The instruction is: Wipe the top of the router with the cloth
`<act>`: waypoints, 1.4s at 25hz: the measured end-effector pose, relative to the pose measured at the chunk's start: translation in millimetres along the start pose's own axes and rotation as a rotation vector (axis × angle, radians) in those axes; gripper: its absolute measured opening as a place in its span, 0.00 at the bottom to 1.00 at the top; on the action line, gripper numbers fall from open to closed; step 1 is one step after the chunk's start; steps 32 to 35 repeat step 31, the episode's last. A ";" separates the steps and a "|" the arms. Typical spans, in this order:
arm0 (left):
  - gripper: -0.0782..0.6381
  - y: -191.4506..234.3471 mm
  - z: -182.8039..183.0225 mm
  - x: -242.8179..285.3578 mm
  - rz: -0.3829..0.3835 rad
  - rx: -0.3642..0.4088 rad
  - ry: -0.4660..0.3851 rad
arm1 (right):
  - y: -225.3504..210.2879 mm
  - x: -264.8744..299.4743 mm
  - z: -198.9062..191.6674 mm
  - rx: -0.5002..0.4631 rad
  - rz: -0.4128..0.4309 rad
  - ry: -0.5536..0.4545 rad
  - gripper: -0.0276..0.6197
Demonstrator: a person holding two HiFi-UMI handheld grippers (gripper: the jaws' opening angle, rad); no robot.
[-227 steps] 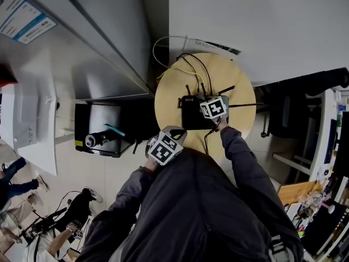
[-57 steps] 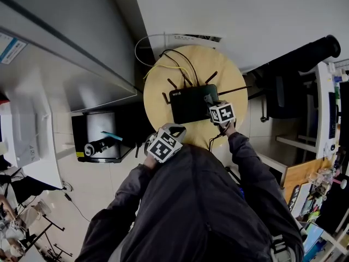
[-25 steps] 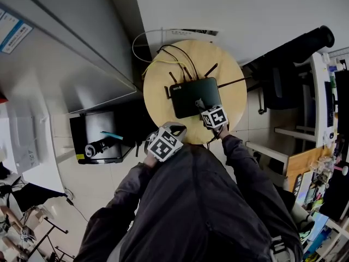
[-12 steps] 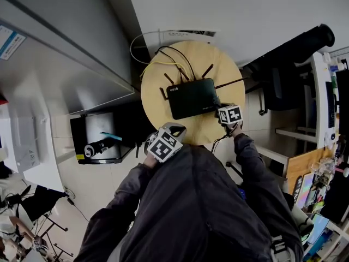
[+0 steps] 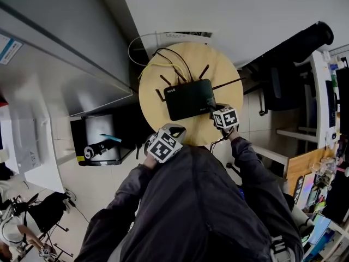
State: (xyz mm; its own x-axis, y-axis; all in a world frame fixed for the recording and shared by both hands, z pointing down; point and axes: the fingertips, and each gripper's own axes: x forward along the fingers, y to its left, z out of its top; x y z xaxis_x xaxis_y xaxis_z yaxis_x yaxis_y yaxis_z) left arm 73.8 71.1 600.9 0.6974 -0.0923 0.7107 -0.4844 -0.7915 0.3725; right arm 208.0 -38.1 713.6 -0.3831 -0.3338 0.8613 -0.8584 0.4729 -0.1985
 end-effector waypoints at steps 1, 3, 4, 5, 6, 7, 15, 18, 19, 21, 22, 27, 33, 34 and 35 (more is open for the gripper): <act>0.11 -1.0 1.4 0.2 -0.003 0.001 0.000 | 13.5 -5.8 8.2 -0.028 0.025 -0.023 0.09; 0.11 -3.0 5.1 0.4 -0.010 0.002 -0.002 | 38.1 -18.7 22.4 -0.084 0.061 -0.061 0.09; 0.11 -3.1 6.4 1.0 -0.012 0.003 -0.003 | 48.2 -24.7 27.8 -0.113 0.070 -0.074 0.09; 0.11 -2.6 7.6 1.8 -0.012 0.005 -0.005 | 56.5 -29.8 31.9 -0.142 0.075 -0.083 0.09; 0.11 -1.7 8.7 2.8 -0.011 0.008 -0.007 | 63.4 -34.4 35.1 -0.169 0.076 -0.091 0.09; 0.11 -0.8 9.7 3.7 -0.009 0.012 -0.010 | 69.0 -38.5 37.6 -0.190 0.077 -0.099 0.09; 0.11 1.4 11.9 5.5 -0.007 0.019 -0.012 | 94.9 -56.1 41.6 -0.195 0.122 -0.139 0.09; 0.11 1.1 14.5 5.1 -0.009 0.023 -0.015 | 97.2 -59.1 41.2 -0.190 0.128 -0.146 0.09; 0.11 1.0 14.2 5.3 -0.010 0.022 -0.013 | 97.9 -59.9 40.7 -0.187 0.129 -0.147 0.09; 0.11 1.2 12.7 6.3 -0.012 0.021 -0.010 | 98.9 -60.2 39.6 -0.183 0.132 -0.148 0.09; 0.11 1.0 12.8 6.3 -0.015 0.021 -0.009 | 99.2 -60.0 39.2 -0.181 0.132 -0.147 0.09; 0.11 6.7 11.7 9.4 0.002 0.034 -0.020 | 99.1 -60.8 39.7 -0.182 0.131 -0.146 0.09; 0.11 6.4 14.2 4.5 0.003 0.030 -0.005 | 100.1 -61.7 41.1 -0.189 0.131 -0.147 0.09; 0.11 6.4 14.2 4.5 0.003 0.030 -0.005 | 100.1 -61.7 41.1 -0.189 0.131 -0.147 0.09; 0.11 6.4 14.2 4.5 0.003 0.030 -0.005 | 100.1 -61.7 41.1 -0.189 0.131 -0.147 0.09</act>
